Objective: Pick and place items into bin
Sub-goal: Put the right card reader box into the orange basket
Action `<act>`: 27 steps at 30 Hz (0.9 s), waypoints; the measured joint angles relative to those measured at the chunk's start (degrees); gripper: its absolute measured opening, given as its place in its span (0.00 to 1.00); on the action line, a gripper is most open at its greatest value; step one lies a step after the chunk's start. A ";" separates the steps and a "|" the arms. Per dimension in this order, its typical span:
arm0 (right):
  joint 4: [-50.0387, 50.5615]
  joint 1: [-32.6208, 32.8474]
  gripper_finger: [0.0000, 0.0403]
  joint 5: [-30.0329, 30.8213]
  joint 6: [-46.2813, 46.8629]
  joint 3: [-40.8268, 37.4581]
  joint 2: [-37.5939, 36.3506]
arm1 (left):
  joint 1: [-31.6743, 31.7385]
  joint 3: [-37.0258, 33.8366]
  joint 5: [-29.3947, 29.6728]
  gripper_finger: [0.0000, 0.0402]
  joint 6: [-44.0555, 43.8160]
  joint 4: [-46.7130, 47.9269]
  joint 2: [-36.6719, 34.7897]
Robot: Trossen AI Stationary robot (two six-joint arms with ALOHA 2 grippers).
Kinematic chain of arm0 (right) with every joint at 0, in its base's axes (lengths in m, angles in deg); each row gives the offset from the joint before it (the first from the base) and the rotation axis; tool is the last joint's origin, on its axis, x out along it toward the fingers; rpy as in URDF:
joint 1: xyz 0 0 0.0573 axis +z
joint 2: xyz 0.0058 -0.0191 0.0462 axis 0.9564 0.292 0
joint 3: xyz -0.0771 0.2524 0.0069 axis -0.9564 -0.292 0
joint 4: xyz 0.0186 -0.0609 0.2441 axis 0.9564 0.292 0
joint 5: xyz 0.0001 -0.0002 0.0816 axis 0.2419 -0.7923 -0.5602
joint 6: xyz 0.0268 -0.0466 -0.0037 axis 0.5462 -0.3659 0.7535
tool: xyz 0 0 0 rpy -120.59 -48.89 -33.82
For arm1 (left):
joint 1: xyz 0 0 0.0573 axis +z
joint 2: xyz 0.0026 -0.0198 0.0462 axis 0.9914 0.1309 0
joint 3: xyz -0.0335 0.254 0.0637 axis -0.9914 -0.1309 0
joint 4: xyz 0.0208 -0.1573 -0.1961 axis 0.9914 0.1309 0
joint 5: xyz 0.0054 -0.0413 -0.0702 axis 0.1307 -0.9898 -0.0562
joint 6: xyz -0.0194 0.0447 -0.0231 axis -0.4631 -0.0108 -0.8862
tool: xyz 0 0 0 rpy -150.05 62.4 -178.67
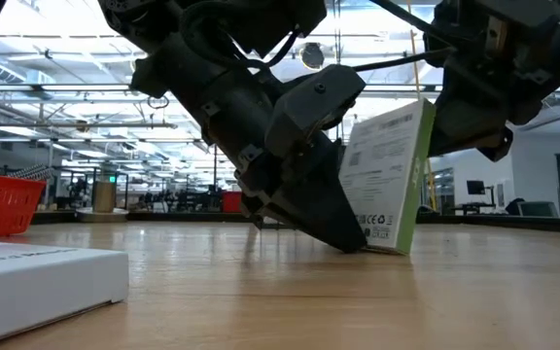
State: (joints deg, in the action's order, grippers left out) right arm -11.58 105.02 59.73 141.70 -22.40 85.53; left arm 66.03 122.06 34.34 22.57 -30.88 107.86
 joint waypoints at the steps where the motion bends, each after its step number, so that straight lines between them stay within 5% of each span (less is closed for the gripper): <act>1: -0.01 0.01 0.00 0.00 -0.02 0.00 0.00 | 0.00 0.00 0.01 0.09 0.05 -0.36 0.01; 18: -4.16 0.01 0.00 -0.66 -2.91 -0.11 0.00 | -0.44 -0.11 1.81 0.09 10.93 -0.80 -3.62; 27: -4.16 -0.01 0.00 -0.81 -2.89 -0.11 0.00 | 0.35 -0.11 6.42 0.09 7.88 0.14 -3.62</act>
State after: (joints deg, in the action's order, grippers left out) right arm -15.75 105.01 58.92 138.81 -22.51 85.53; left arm 66.38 121.95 40.76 30.46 -30.74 104.25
